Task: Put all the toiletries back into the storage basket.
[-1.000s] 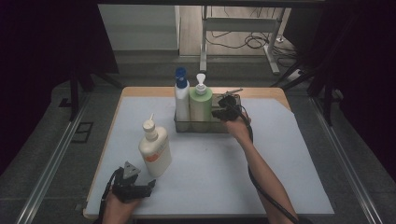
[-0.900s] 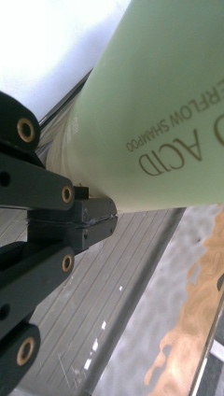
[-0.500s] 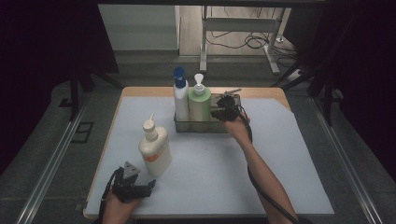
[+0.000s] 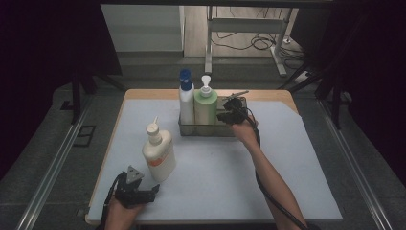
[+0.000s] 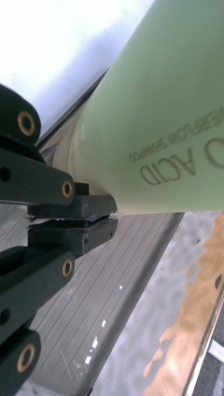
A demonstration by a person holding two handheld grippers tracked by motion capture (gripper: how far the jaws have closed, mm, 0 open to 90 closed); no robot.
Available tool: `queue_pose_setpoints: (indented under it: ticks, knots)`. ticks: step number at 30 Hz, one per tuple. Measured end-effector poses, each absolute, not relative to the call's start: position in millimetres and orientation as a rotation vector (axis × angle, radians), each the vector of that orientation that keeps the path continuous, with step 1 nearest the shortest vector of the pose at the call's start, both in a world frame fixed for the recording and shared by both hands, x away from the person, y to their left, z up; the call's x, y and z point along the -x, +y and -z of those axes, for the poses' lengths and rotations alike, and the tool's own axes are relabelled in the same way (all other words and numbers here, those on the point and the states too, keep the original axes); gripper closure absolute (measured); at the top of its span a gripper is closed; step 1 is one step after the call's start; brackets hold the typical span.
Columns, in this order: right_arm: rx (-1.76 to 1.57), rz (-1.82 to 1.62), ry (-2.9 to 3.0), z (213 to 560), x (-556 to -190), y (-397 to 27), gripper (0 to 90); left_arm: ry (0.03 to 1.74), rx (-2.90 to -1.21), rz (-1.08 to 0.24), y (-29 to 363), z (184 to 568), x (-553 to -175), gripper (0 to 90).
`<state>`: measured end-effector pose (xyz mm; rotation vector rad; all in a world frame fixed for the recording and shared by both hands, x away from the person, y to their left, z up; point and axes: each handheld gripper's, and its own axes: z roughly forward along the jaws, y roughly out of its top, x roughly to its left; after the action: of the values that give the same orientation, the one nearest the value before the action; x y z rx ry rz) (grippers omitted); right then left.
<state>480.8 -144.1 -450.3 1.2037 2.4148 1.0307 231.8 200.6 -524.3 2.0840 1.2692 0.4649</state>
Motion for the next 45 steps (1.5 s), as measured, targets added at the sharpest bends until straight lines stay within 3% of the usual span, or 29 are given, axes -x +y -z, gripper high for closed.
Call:
queue_pose_setpoints:
  ticks: [11,18,25,28,32,34,45]
  knots:
    - [-1.172,-1.041,2.422,443,-473,-147,81.4,1.269,-2.083,-0.465,201,524,-232,12.0]
    - [-1.136,-1.048,2.425,437,-464,-150,72.8,1.269,-2.084,-0.465,201,524,-232,12.0]
    - [-1.104,-1.061,2.428,432,-454,-154,57.0,1.269,-2.084,-0.465,201,524,-232,12.0]
    - [-1.088,-1.082,2.436,430,-448,-158,46.2,1.269,-2.083,-0.465,201,524,-232,12.0]
    - [-1.066,-1.081,2.427,429,-443,-160,39.8,1.269,-2.083,-0.466,201,524,-232,12.0]
    - [-1.044,-1.103,2.415,427,-437,-162,28.9,1.269,-2.084,-0.466,201,524,-232,12.0]
    - [-0.954,-1.088,2.422,421,-415,-168,13.9,1.269,-2.084,-0.466,201,524,-232,12.0]
